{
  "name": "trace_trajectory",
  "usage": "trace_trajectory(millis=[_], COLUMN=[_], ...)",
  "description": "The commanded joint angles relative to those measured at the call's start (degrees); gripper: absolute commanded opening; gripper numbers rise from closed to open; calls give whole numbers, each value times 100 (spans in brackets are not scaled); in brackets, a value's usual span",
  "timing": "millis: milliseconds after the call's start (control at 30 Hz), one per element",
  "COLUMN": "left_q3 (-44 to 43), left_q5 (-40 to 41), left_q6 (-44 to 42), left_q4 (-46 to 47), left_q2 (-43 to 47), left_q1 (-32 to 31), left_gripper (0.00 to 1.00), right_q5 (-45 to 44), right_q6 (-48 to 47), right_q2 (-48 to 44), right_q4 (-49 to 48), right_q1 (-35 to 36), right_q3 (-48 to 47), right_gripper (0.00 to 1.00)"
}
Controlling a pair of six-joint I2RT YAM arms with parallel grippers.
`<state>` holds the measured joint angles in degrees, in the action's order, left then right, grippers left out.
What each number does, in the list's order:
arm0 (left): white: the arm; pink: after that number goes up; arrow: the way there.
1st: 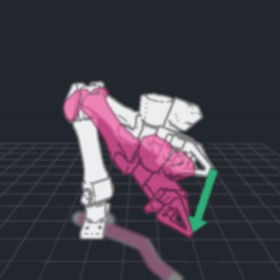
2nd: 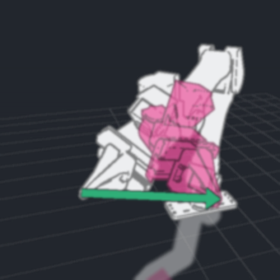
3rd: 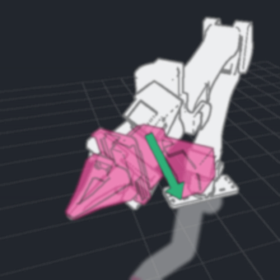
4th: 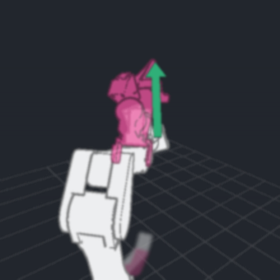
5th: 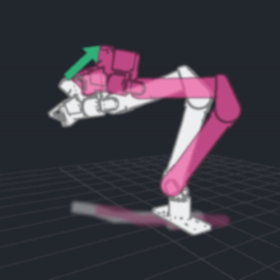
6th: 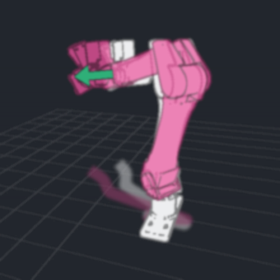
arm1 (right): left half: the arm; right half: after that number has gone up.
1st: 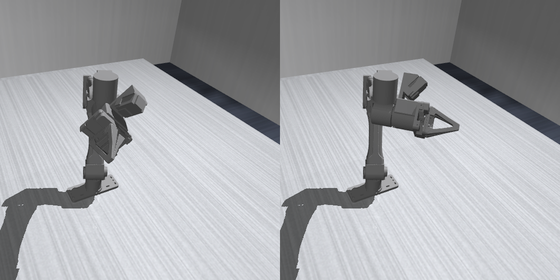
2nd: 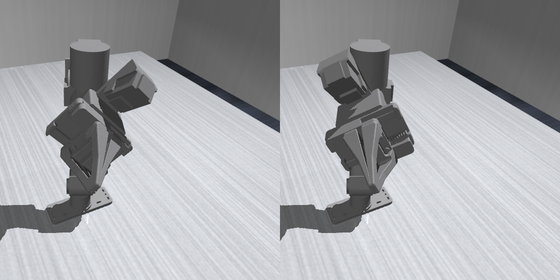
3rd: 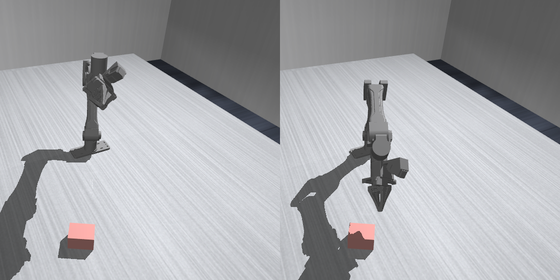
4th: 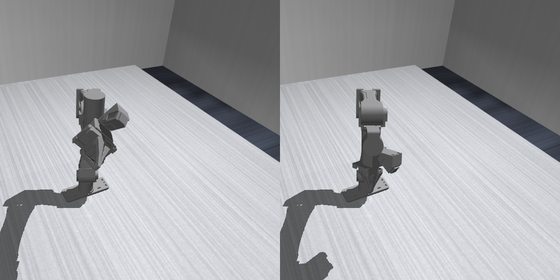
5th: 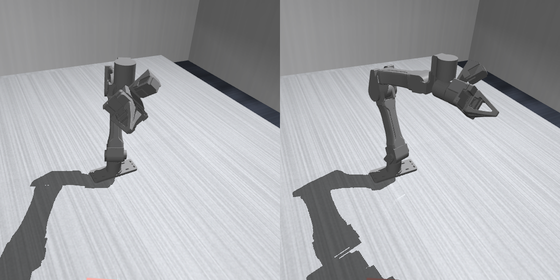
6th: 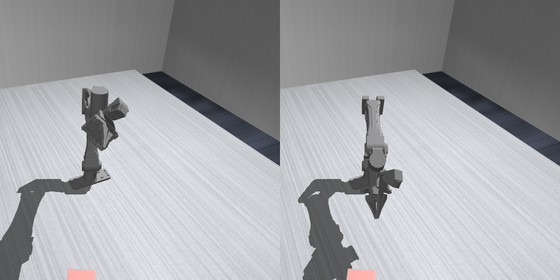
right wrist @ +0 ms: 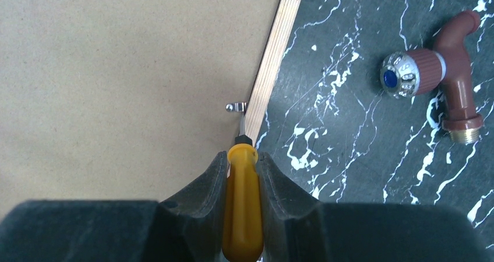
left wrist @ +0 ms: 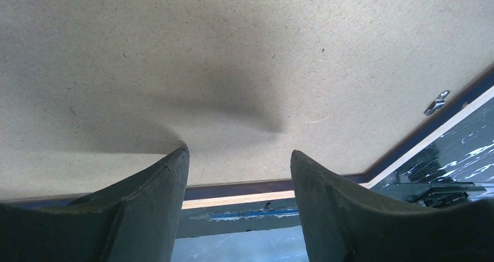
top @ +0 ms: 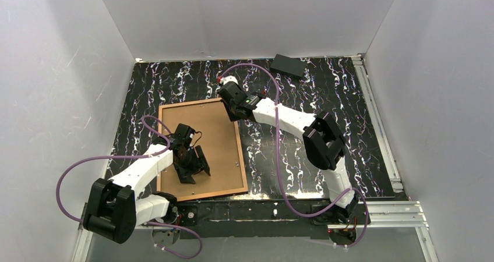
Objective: Take the photo out of the frame
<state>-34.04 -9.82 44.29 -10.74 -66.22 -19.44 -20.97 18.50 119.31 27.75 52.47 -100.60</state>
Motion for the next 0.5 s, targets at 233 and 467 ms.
trace_trajectory(millis=[233, 467], left_q3=[23, -124], left_q5=[99, -94], left_q6=[-77, -222], left_q4=[-771, -795], left_q2=[108, 154], left_q1=[37, 37], left_gripper=[63, 68], right_q5=[-338, 86], right_q6=[-637, -589], right_q2=[355, -37], right_q4=[-1081, -1193], right_q1=[-148, -233], right_q3=[-161, -140], right_gripper=[1, 1])
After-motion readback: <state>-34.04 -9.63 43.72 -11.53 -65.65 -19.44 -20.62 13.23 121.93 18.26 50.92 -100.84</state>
